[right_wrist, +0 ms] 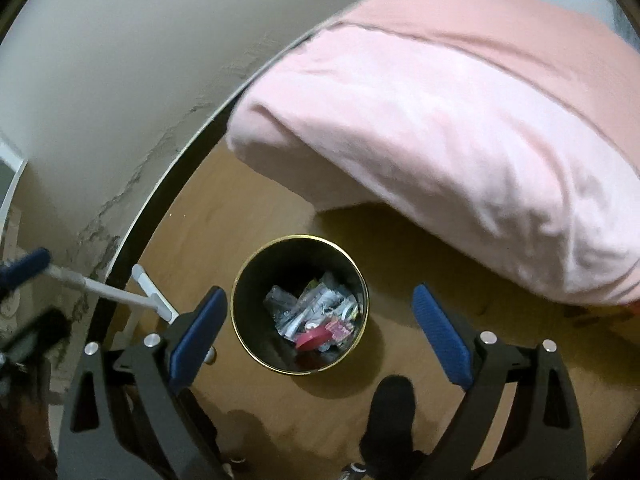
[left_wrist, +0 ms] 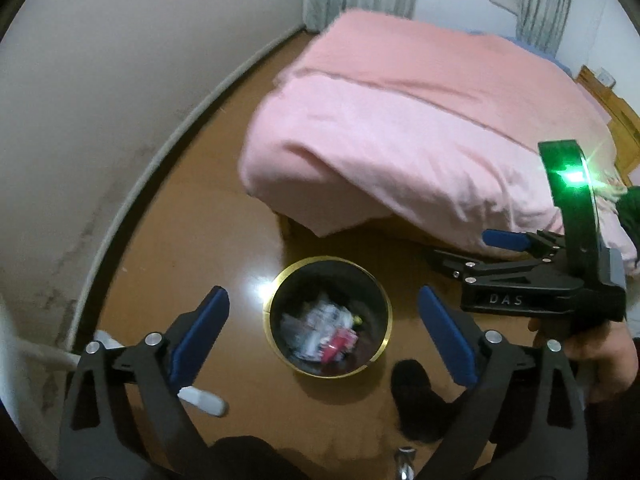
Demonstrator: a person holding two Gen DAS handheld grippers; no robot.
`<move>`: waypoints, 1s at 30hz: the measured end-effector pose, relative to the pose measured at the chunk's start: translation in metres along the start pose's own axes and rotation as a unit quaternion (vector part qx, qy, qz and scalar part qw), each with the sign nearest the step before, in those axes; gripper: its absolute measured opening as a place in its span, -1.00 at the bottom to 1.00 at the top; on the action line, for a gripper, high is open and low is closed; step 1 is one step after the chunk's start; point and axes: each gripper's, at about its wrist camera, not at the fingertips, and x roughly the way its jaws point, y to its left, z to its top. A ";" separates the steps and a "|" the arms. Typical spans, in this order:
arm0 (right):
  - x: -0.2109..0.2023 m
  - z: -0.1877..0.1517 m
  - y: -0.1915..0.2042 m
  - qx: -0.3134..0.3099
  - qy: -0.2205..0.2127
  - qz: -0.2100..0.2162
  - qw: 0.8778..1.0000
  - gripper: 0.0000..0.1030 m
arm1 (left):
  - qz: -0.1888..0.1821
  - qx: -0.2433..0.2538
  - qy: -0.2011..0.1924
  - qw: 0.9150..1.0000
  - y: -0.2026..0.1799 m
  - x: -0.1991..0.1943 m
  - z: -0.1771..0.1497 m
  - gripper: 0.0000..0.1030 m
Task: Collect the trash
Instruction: 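Move both tools back over the empty desk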
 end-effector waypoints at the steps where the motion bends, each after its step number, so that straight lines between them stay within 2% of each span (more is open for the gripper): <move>1: -0.009 0.003 0.009 -0.011 -0.008 0.002 1.000 0.77 | 0.011 -0.006 -0.014 1.000 0.007 -0.017 -0.001 0.83; 4: -0.044 0.010 0.052 -0.067 -0.047 0.006 0.997 0.83 | 0.046 -0.031 -0.048 0.997 0.033 -0.067 -0.006 0.87; 6: -0.069 0.014 0.089 -0.107 -0.070 0.025 0.992 0.84 | 0.070 -0.053 -0.064 0.994 0.055 -0.101 -0.014 0.87; 8: -0.088 0.015 0.124 -0.138 -0.085 0.049 0.986 0.85 | 0.104 -0.076 -0.073 0.989 0.083 -0.139 -0.029 0.87; 12: -0.121 0.012 0.213 -0.205 -0.103 0.113 0.967 0.86 | 0.176 -0.126 -0.086 0.972 0.138 -0.203 -0.071 0.87; 15: -0.136 -0.001 0.283 -0.257 -0.108 0.154 0.948 0.86 | 0.231 -0.181 -0.091 0.952 0.183 -0.251 -0.115 0.87; 18: -0.146 -0.019 0.351 -0.305 -0.108 0.189 0.927 0.86 | 0.281 -0.238 -0.095 0.925 0.222 -0.298 -0.165 0.87; 20: -0.149 -0.032 0.388 -0.331 -0.104 0.207 0.915 0.86 | 0.316 -0.274 -0.096 0.903 0.245 -0.330 -0.201 0.87; 21: -0.151 -0.042 0.411 -0.347 -0.101 0.217 0.907 0.86 | 0.328 -0.285 -0.096 0.896 0.251 -0.339 -0.213 0.87; 25: -0.156 -0.074 0.470 -0.391 -0.090 0.244 0.883 0.86 | 0.382 -0.346 -0.094 0.852 0.278 -0.384 -0.275 0.87; 28: -0.161 -0.099 0.503 -0.417 -0.085 0.258 0.867 0.86 | 0.399 -0.378 -0.094 0.830 0.290 -0.407 -0.309 0.87; 30: -0.165 -0.111 0.524 -0.432 -0.084 0.260 0.859 0.86 | 0.408 -0.390 -0.093 0.820 0.293 -0.418 -0.326 0.87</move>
